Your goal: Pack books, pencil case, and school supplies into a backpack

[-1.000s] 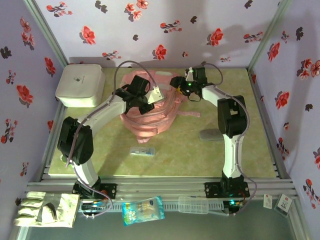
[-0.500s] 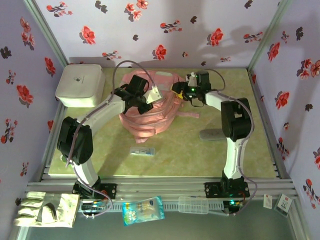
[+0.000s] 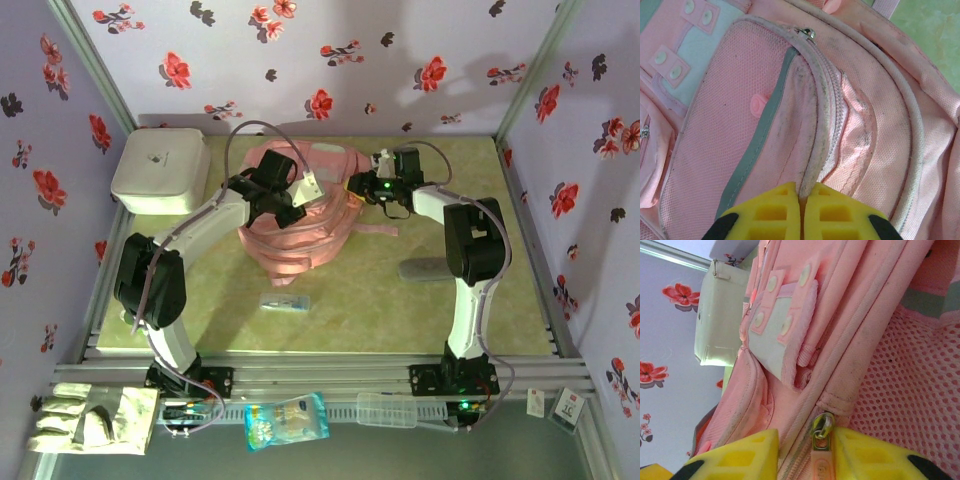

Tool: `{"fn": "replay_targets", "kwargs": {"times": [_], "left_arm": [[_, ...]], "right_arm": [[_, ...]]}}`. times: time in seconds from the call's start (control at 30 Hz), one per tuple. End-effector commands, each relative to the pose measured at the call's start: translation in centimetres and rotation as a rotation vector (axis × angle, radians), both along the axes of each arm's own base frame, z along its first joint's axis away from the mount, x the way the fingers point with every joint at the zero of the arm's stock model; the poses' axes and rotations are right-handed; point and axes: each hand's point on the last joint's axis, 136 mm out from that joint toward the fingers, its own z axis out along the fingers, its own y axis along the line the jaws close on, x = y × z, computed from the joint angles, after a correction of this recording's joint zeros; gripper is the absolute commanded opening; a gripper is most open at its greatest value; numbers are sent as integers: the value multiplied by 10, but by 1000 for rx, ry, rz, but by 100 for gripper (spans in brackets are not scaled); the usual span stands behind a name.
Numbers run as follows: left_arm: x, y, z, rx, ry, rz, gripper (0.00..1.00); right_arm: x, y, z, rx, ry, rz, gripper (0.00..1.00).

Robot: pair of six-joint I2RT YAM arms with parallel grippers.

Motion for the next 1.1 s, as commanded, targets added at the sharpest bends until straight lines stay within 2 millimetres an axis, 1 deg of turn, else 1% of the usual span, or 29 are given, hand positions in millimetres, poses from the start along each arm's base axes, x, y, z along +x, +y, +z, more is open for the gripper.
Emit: {"fn": "replay_targets", "kwargs": {"times": [0.0, 0.13, 0.37, 0.47, 0.57, 0.67, 0.87, 0.97, 1.07], "left_arm": [[9, 9, 27, -48, -39, 58, 0], [9, 9, 28, -51, -39, 60, 0], [10, 8, 28, -55, -41, 62, 0], [10, 8, 29, -58, -42, 66, 0], [11, 7, 30, -66, -45, 70, 0], [11, 7, 30, -68, -43, 72, 0], [15, 5, 29, -78, -33, 91, 0], [18, 3, 26, -83, -24, 98, 0], [22, 0, 24, -86, -19, 100, 0]], "right_arm": [[2, -7, 3, -37, -31, -2, 28], [2, -9, -1, -48, -19, -9, 21], [-3, -7, 3, -26, -13, -4, 23], [-4, -7, 3, -24, -12, -3, 21], [-5, -7, 0, -29, -1, -4, 17], [-6, -7, -1, -22, 6, -5, 15], [-17, -6, 11, 22, 11, -8, 14], [-26, 0, 22, 78, 9, 0, 15], [-35, 5, 27, 122, 17, 3, 15]]}}
